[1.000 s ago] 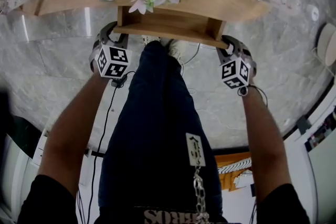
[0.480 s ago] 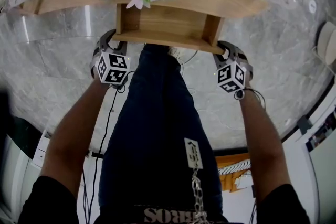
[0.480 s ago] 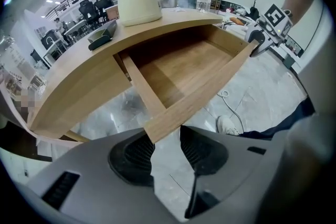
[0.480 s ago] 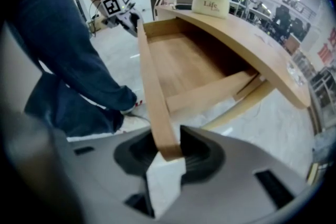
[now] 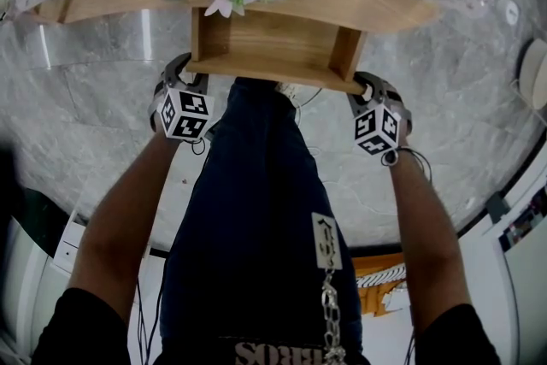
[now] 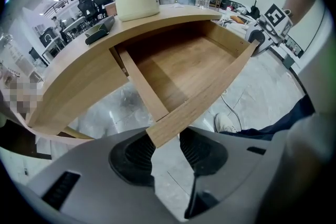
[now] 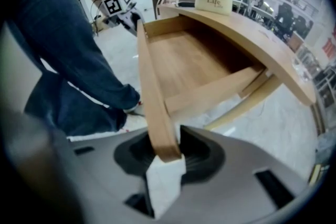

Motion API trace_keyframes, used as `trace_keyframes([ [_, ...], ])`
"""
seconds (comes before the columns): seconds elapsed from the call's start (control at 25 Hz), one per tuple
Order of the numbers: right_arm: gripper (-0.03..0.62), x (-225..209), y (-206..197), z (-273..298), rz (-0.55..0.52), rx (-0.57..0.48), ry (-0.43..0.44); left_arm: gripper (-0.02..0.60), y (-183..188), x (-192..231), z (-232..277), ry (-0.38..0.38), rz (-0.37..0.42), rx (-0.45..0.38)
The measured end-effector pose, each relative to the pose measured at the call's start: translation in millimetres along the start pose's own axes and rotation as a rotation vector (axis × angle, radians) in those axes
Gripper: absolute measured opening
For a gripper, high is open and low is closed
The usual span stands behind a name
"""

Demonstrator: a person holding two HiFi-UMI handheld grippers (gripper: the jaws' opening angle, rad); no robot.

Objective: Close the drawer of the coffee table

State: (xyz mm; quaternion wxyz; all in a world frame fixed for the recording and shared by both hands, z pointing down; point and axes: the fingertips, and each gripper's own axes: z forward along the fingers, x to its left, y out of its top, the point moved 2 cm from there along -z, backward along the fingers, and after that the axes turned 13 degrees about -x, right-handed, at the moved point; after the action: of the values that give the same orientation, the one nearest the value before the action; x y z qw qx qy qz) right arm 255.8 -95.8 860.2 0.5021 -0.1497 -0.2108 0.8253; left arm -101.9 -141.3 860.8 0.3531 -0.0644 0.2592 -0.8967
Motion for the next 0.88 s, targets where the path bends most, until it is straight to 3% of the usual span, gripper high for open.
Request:
trace_keyframes([
  [0.36, 0.127, -4, 7, -5, -0.025, 0.004, 0.008, 0.169, 8, 5, -3, 0.003, -0.018, 0.014],
  [0.88, 0.141, -86, 34, 6, 0.007, -0.058, -0.104, 0.175, 67, 55, 37, 0.007, -0.025, -0.077],
])
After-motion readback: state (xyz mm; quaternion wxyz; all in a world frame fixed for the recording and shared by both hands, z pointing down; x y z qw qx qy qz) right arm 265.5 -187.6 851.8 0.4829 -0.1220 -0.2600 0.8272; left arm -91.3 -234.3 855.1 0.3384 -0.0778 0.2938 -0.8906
